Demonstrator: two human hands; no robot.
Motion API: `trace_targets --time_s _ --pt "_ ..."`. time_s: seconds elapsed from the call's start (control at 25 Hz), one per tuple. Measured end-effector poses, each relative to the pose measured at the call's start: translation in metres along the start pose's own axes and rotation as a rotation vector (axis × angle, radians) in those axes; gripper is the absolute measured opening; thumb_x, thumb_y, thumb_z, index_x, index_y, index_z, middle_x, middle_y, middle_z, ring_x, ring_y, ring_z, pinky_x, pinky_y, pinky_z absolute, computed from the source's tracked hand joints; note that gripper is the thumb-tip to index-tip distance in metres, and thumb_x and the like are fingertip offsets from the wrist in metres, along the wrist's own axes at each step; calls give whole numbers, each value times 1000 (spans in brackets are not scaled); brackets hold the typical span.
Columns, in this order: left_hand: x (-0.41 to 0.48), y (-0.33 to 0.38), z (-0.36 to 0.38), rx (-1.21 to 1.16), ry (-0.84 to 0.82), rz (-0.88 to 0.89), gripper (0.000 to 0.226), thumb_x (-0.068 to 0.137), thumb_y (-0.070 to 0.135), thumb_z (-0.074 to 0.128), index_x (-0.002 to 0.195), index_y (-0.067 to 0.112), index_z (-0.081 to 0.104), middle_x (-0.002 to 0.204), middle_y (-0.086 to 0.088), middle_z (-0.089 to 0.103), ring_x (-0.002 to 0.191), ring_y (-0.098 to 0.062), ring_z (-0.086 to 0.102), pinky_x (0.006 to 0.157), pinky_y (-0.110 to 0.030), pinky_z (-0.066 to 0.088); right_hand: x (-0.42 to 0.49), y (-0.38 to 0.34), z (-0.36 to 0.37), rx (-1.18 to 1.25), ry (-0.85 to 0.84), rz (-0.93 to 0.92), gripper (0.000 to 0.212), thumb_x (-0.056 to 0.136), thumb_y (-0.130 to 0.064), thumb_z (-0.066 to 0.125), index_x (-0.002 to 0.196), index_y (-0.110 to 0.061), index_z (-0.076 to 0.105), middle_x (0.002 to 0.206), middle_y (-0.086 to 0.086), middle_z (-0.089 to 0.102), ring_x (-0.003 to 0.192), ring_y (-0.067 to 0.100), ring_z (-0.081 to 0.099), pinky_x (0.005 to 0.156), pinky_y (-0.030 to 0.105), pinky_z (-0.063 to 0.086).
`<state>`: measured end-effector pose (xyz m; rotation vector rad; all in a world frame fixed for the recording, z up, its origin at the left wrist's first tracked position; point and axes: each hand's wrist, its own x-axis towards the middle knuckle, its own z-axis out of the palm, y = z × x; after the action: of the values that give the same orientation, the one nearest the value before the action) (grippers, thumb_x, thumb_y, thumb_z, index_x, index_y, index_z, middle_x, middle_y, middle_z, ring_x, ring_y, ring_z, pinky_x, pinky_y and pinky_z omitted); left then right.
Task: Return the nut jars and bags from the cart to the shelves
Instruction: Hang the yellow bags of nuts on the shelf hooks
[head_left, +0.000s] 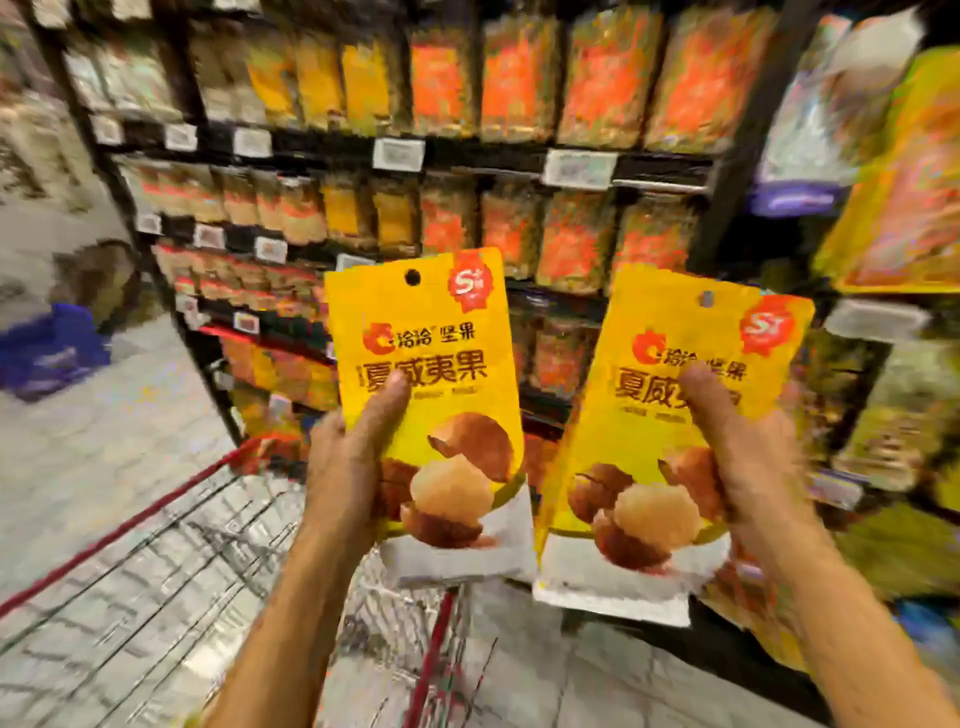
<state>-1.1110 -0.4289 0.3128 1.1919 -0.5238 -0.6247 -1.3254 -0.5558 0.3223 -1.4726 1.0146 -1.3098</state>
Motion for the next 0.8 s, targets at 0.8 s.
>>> trace_targets --time_s 0.8 --pt "1 -58 614 103 -442 91 33 81 50 64 84 18 73 72 6 71 65 -15 58 52 -26 38 222 -31 -445 -92 343 -165 24 58 -57 63 72 -40 72 67 -21 71 55 -1 66 44 12 47"
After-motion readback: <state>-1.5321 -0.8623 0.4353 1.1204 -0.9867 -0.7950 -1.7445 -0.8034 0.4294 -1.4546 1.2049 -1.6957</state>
